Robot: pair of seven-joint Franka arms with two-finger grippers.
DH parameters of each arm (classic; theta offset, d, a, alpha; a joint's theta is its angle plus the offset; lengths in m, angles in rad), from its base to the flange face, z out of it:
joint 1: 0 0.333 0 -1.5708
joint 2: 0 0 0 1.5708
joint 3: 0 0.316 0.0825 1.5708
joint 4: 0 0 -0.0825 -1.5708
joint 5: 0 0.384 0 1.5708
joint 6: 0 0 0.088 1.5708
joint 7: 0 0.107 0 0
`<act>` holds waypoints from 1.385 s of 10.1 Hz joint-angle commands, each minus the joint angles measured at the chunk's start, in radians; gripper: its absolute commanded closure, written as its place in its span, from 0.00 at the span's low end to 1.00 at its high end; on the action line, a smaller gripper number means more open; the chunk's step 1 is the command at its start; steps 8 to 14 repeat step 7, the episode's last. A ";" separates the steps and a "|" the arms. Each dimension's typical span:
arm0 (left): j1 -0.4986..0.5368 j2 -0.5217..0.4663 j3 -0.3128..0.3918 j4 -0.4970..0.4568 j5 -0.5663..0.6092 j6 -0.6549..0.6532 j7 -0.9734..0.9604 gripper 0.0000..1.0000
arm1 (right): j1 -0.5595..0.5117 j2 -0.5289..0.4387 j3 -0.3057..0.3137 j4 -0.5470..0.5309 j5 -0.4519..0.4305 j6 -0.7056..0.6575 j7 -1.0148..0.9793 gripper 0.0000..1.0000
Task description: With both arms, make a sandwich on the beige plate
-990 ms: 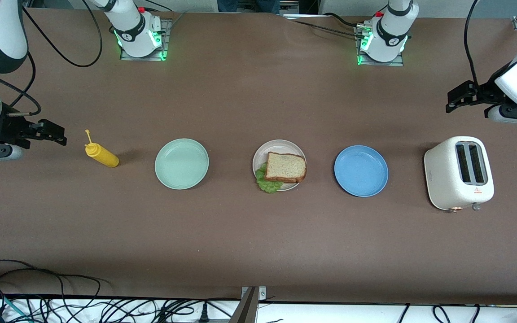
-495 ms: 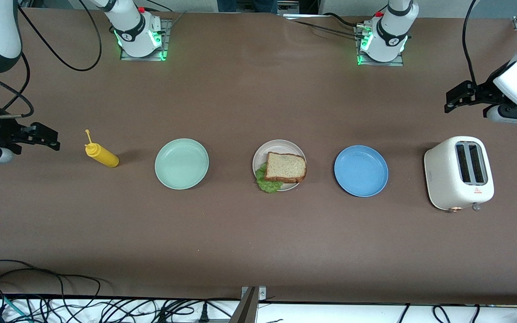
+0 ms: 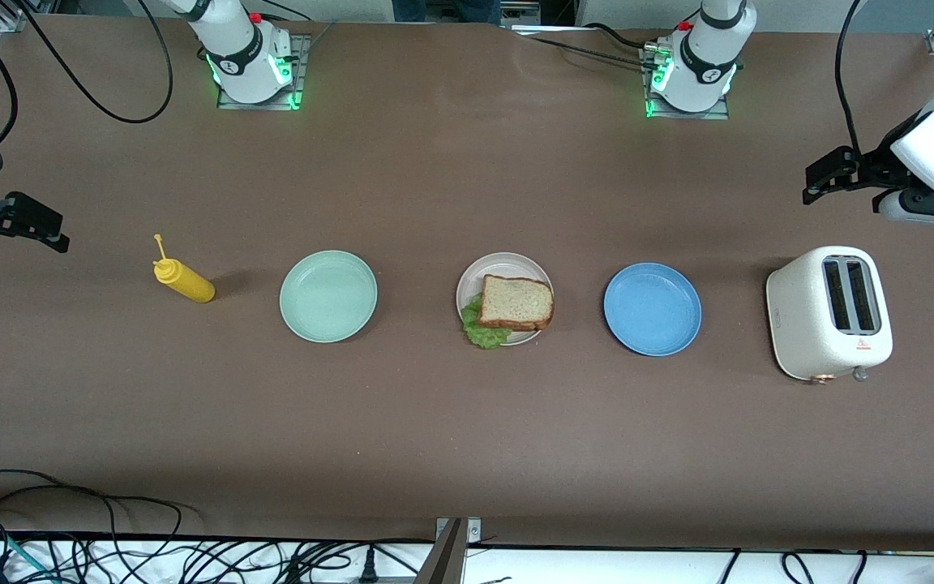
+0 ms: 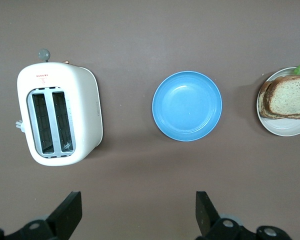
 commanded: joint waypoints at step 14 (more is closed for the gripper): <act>0.004 0.010 0.001 0.027 -0.009 -0.018 -0.010 0.00 | -0.005 -0.002 -0.013 0.070 -0.009 -0.041 0.000 0.00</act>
